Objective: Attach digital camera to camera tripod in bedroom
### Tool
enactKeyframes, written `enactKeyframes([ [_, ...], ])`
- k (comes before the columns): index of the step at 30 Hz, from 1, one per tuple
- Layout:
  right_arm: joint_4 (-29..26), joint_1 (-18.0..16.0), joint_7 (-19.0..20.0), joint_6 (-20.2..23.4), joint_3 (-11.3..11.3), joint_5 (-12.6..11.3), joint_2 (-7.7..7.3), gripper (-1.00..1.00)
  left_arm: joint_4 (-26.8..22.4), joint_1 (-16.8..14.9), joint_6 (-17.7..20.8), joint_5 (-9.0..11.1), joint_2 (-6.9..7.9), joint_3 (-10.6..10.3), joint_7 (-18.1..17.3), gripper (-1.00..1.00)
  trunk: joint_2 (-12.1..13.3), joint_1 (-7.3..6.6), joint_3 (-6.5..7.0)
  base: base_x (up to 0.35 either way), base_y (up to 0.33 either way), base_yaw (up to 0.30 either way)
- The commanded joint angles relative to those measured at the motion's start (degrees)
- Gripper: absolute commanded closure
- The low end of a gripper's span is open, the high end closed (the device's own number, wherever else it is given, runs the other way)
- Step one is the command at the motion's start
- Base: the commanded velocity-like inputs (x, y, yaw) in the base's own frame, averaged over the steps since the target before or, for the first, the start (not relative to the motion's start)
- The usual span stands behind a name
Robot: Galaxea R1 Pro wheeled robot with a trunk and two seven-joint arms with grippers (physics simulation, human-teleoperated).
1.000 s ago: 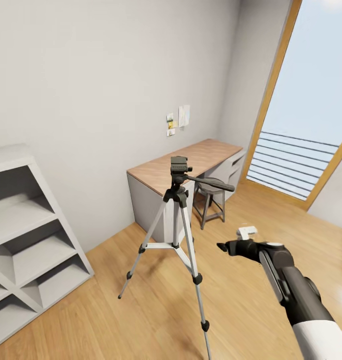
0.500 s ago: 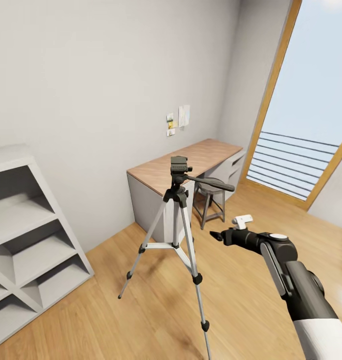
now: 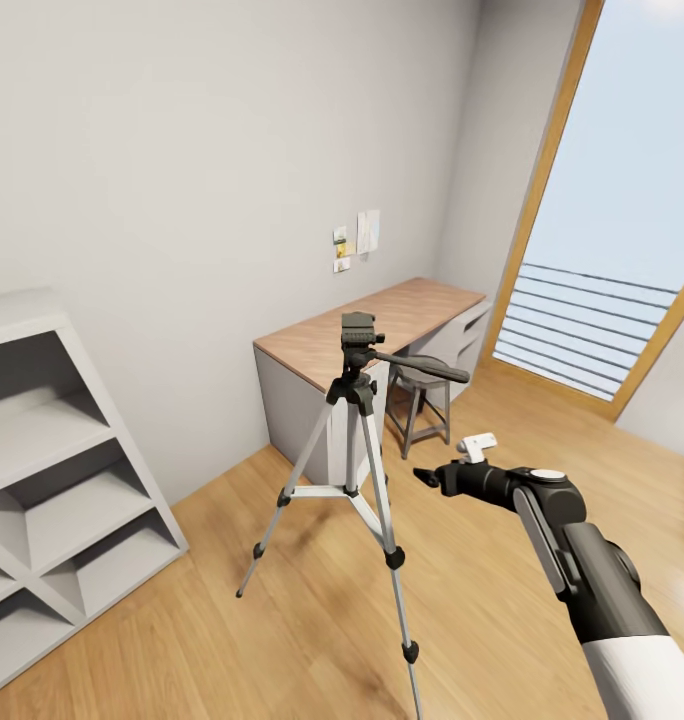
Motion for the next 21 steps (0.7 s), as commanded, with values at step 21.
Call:
enactKeyframes([
  [21,0.35,-0.06,8.13,0.48,9.59,-0.46,-0.83,-1.0,-0.01,-0.04,0.06,0.28,0.05,-0.45,0.07,1.0,-0.11,0.03,-0.11,0.045,0.0,0.0],
])
